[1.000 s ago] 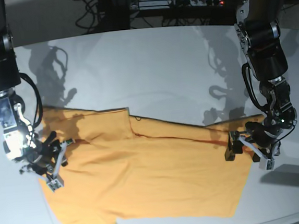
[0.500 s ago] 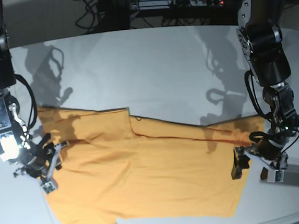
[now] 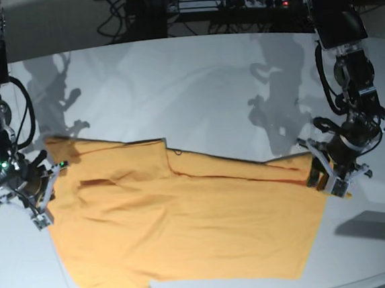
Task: Fold the T-shirt properly
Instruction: 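Open both grippers, release the folded edge, and raise them away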
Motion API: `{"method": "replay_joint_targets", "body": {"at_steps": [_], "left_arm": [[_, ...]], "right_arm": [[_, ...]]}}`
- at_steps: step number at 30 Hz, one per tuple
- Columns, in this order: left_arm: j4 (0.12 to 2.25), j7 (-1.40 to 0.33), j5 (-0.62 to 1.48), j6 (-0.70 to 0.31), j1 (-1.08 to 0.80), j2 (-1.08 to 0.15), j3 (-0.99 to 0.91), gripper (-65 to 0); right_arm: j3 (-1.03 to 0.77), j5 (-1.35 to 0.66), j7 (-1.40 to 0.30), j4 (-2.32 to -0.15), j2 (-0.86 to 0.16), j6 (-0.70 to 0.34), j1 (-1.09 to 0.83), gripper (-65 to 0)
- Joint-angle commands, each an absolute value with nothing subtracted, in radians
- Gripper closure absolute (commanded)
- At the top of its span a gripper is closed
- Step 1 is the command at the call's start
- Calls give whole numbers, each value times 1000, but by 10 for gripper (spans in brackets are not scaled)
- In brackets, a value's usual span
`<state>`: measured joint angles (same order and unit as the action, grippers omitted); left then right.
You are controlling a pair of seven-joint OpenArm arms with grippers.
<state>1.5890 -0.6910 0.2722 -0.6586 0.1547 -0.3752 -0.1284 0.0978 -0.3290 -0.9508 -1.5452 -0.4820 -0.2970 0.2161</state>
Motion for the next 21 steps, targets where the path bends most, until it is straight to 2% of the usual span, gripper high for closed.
{"method": "replay_joint_targets", "body": {"at_steps": [1, 6, 8, 13, 17, 21], "left_arm": [[1626, -665, 265, -636, 160, -389, -145, 0], [1669, -665, -1, -506, 101, -328, -147, 0], [1669, -691, -148, -495, 87, -298, -137, 0], [1669, -889, -463, -506, 70, -197, -136, 0], [1669, -1072, -522, -506, 70, -137, -140, 0], [1678, -1136, -481, -501, 71, -119, -140, 0]], "right_arm": [[87, -325, -954, -1563, -498, -292, 236, 0], [77, -325, -995, -1567, -496, -292, 236, 0], [33, -326, -1018, -1567, -490, -292, 236, -1], [-94, -328, -1093, -1567, -446, -292, 225, 0], [-111, -328, -1096, -1569, -446, -292, 206, 0], [-111, -328, -1093, -1569, -444, -292, 188, 0]]}}
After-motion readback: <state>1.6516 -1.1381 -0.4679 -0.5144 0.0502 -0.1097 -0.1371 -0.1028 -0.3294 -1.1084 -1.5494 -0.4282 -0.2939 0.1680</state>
